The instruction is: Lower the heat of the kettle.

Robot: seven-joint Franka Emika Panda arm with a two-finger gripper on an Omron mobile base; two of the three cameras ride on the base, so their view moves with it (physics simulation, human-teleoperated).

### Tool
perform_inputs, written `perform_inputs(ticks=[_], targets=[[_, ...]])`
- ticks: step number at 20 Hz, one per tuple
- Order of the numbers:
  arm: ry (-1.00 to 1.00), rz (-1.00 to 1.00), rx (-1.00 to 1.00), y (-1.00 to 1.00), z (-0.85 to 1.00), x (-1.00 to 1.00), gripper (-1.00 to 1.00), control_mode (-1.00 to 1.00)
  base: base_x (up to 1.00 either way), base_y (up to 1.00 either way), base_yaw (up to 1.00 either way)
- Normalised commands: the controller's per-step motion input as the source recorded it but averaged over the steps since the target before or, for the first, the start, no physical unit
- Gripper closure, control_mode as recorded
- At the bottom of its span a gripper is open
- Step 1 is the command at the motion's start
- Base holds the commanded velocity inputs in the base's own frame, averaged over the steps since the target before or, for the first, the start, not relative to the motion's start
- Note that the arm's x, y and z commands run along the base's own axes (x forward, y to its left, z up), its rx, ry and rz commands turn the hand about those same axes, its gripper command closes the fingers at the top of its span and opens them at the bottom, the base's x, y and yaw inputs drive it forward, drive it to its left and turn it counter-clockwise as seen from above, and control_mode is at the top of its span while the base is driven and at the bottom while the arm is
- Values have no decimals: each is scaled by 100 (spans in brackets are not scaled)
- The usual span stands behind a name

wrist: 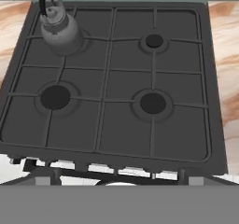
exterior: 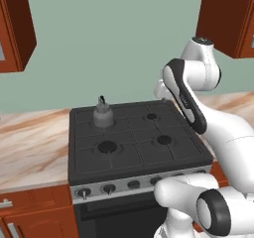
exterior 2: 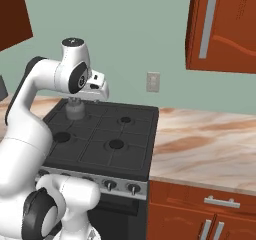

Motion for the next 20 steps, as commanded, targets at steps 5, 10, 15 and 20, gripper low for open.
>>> perform_inputs(ticks=[5,10,15,20], targets=[[0,0,0,0,0,0,-100,100,17,-7,-1],[0,0,0,0,0,0,-100,100,27,-41,0],[0,0,0,0,0,0,-100,100,22,-46,0],[0,0,0,0,0,0,-100,100,44,-17,0]])
